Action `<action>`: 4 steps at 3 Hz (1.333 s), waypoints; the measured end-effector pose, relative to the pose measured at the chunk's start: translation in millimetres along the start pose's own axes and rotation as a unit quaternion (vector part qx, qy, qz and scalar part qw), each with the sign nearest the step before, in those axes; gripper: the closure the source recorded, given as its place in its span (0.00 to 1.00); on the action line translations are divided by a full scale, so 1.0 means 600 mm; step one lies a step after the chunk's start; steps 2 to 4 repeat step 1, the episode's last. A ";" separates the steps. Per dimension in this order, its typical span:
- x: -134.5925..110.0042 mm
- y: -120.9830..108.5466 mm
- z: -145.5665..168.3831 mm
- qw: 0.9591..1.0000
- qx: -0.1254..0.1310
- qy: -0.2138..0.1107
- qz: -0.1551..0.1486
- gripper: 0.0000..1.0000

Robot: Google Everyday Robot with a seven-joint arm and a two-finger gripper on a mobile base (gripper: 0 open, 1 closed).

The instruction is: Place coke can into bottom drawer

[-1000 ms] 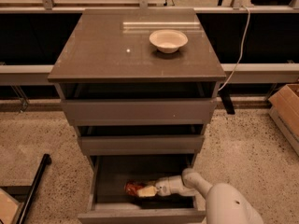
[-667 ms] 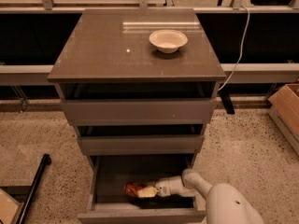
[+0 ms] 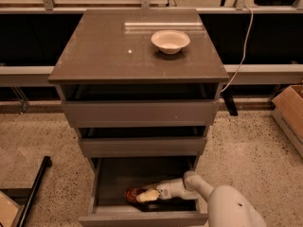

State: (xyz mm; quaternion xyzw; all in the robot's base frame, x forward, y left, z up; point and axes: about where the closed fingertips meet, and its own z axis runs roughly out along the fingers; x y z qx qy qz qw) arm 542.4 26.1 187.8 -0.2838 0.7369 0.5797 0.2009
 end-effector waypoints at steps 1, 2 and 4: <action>0.001 0.001 0.002 1.000 -0.001 0.000 0.000 0.00; 0.001 0.001 0.002 1.000 -0.001 0.000 0.000 0.00; 0.001 0.001 0.002 1.000 -0.001 0.000 0.000 0.00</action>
Offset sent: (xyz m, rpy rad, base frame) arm 0.0000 0.0000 0.0000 0.0000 0.0000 0.0000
